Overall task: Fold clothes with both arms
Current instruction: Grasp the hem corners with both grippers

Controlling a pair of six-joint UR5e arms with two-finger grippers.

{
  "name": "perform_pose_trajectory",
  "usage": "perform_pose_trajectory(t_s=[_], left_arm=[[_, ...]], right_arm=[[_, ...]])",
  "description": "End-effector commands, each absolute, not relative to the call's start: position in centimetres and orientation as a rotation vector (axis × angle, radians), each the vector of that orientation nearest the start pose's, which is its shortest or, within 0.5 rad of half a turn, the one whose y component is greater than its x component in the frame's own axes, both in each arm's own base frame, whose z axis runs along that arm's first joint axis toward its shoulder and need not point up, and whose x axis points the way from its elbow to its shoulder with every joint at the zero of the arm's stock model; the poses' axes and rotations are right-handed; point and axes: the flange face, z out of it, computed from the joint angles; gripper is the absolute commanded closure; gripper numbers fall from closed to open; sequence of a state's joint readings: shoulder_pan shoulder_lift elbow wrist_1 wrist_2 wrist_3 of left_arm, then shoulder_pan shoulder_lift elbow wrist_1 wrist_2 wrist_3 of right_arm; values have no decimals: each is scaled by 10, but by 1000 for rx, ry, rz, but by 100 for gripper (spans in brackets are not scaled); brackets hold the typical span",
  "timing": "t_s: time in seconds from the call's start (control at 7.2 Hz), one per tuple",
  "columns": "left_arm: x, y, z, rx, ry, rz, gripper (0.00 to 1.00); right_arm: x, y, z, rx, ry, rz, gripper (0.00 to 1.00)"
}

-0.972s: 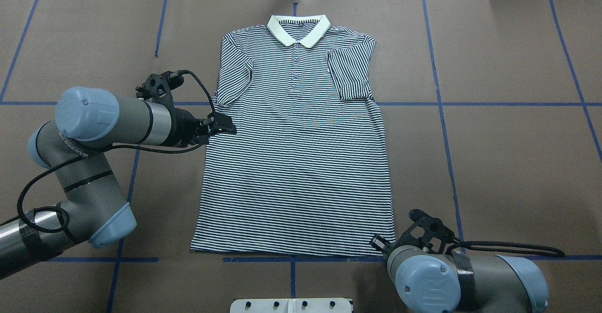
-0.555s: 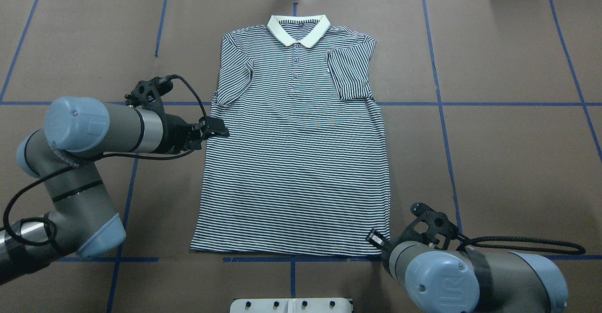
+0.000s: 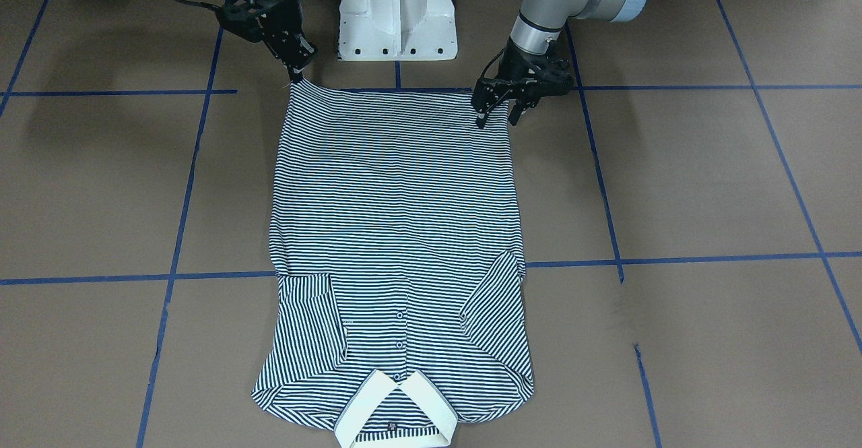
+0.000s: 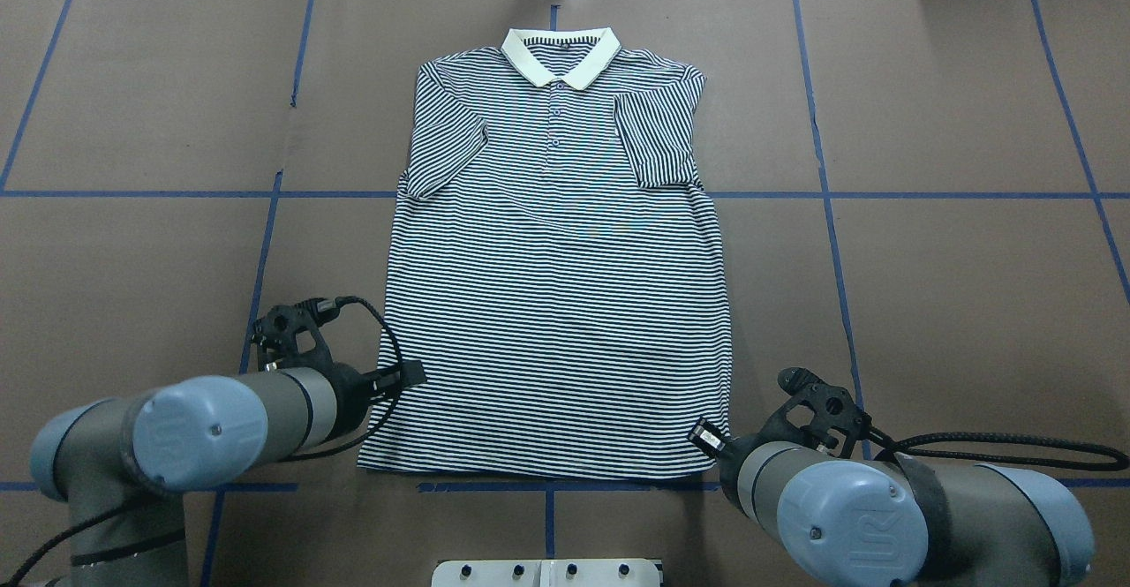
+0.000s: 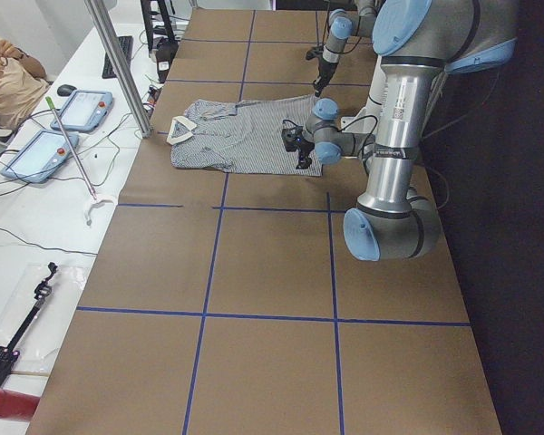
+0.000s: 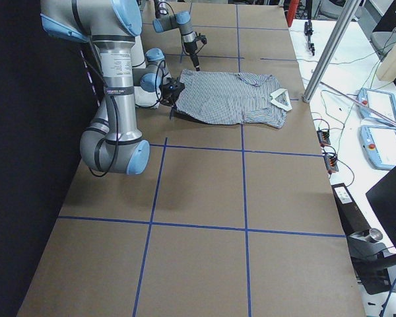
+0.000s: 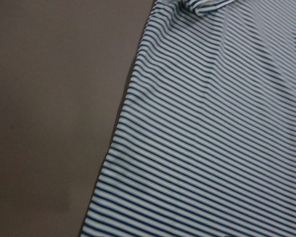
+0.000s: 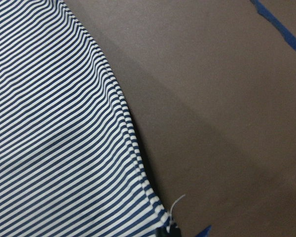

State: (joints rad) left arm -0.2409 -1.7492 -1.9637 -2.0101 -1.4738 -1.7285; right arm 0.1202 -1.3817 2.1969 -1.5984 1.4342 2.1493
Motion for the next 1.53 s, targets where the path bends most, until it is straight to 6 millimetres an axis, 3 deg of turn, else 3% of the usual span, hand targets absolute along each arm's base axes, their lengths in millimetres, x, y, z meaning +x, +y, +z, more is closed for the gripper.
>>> perform_pose_trajectory(t_s=[0.0, 0.42, 0.97, 1.11, 1.25, 1.39], left_arm=[[496, -237, 358, 135, 948, -401, 20], [502, -215, 352, 101, 921, -388, 24], [503, -214, 352, 91, 922, -401, 53], [504, -210, 352, 80, 923, -409, 64], [504, -209, 347, 77, 933, -411, 90], [493, -207, 329, 72, 963, -412, 100]], right_arm=[[-467, -206, 294, -52, -813, 718, 100], [-468, -205, 296, -52, -808, 715, 100], [-470, -205, 296, -51, -807, 716, 100], [-470, -205, 295, -52, -809, 716, 100], [-470, -205, 296, -51, -807, 716, 100], [-468, -206, 297, -49, -804, 717, 100]])
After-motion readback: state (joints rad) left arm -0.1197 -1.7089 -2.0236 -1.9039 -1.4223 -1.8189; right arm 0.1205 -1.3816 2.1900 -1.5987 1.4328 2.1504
